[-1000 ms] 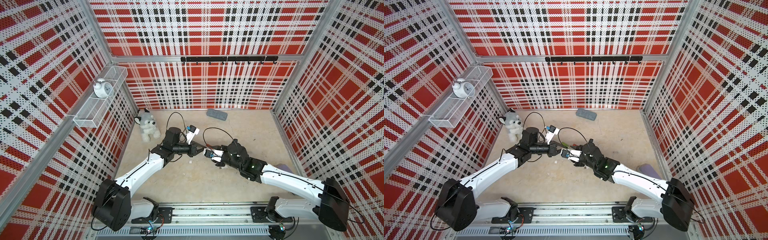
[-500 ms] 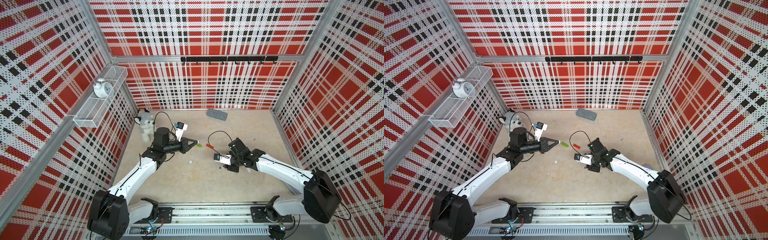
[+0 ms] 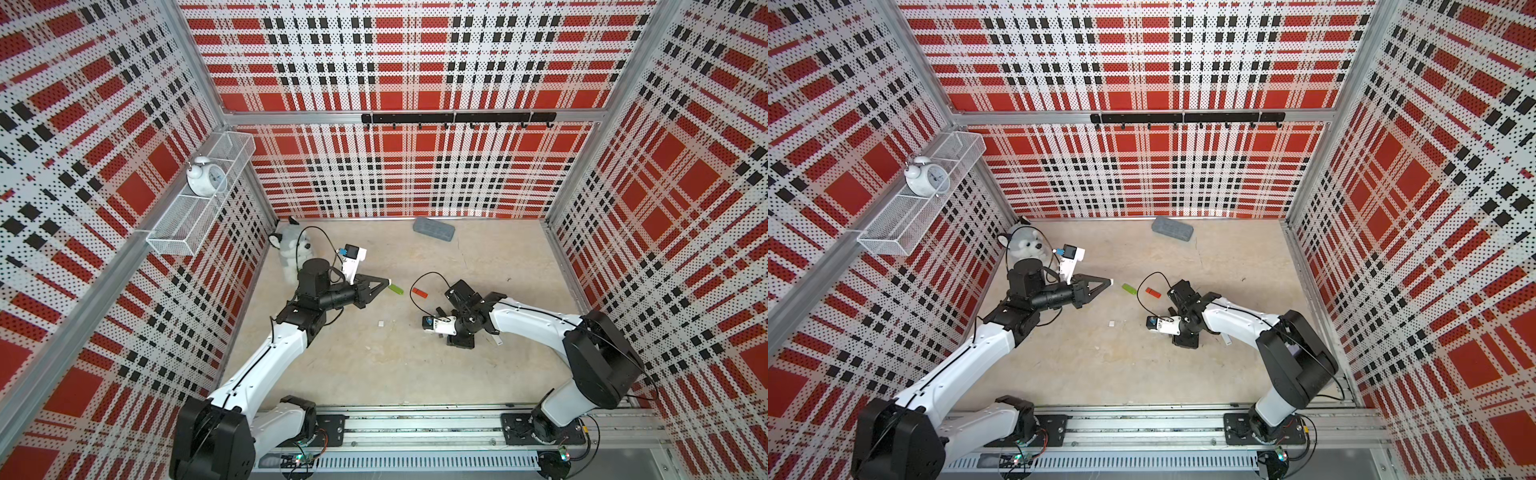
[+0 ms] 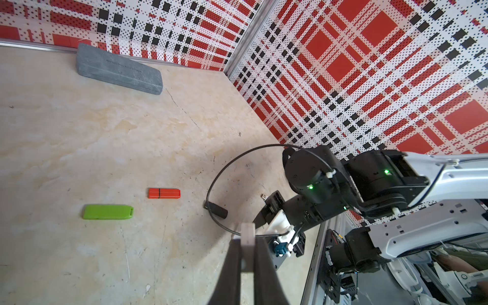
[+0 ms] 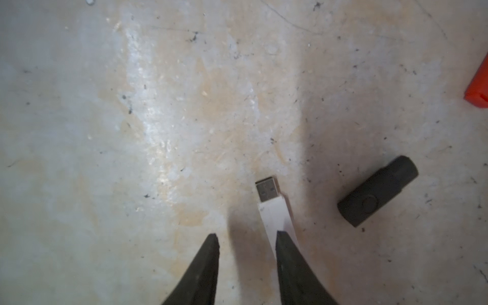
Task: Close the usb drive cover
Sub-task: Pick up the USB drive from the center of the board.
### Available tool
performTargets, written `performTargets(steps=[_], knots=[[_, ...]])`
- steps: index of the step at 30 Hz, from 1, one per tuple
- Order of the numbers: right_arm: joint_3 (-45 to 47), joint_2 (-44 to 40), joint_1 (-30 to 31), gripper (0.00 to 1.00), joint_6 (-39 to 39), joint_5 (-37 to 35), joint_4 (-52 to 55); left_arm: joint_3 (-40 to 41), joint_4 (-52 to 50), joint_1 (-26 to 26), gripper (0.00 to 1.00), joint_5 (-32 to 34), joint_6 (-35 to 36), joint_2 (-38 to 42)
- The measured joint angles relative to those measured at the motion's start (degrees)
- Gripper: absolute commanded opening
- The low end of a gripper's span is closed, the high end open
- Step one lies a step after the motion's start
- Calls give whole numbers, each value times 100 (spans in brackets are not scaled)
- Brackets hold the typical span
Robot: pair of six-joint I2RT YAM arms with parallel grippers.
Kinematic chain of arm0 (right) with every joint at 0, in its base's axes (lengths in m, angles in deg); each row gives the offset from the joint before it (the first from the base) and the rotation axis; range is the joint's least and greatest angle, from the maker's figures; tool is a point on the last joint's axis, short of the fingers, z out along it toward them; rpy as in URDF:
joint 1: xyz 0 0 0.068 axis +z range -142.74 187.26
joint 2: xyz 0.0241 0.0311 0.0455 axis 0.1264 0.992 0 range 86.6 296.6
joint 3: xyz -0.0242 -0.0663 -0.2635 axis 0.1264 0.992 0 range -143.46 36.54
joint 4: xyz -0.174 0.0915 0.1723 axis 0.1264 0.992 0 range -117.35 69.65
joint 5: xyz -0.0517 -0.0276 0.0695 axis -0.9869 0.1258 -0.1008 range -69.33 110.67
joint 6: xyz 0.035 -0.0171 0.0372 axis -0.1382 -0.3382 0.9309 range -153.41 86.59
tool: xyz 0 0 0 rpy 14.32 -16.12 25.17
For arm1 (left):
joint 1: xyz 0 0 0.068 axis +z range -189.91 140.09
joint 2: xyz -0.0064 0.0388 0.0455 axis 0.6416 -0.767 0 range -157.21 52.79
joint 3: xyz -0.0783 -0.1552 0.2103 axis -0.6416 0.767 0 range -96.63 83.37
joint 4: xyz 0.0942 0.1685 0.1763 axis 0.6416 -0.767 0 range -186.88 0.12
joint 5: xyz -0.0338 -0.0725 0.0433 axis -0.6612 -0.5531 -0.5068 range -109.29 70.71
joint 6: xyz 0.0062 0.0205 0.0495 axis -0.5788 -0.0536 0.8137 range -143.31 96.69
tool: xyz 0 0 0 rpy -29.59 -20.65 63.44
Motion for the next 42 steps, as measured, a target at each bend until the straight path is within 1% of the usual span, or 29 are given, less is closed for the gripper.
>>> performTargets(steps=[2,8,11,13,14,17,24,26,32,35,38,42], knots=[[-35,96,-9,42,-20,-66,-37,2,2,0,0,-2,0,2],[-74,260,-24,41,-105,-199,-162,44,33,0,0,-7,-2,2],[-170,363,-42,36,-127,-210,-221,55,35,0,0,-9,0,2],[-199,433,-55,29,-140,-210,-221,55,35,2,0,-13,-2,2],[-199,466,-57,28,-157,-199,-210,55,35,2,0,-17,-2,2],[-210,479,-68,32,-149,-188,-205,63,35,92,0,-42,-2,2],[-210,479,-81,29,-120,-170,-214,68,35,214,0,-48,-2,0],[-210,481,-81,31,-87,-173,-219,68,35,219,0,-50,-2,0],[-214,503,-81,32,-81,-98,-238,68,33,219,0,-50,-2,0],[-321,608,-90,30,-87,55,-168,68,33,219,0,-61,0,0],[-431,699,-103,23,-92,155,-26,68,31,219,0,-66,0,0],[-452,717,-120,21,-94,214,20,68,22,219,0,-66,4,0]])
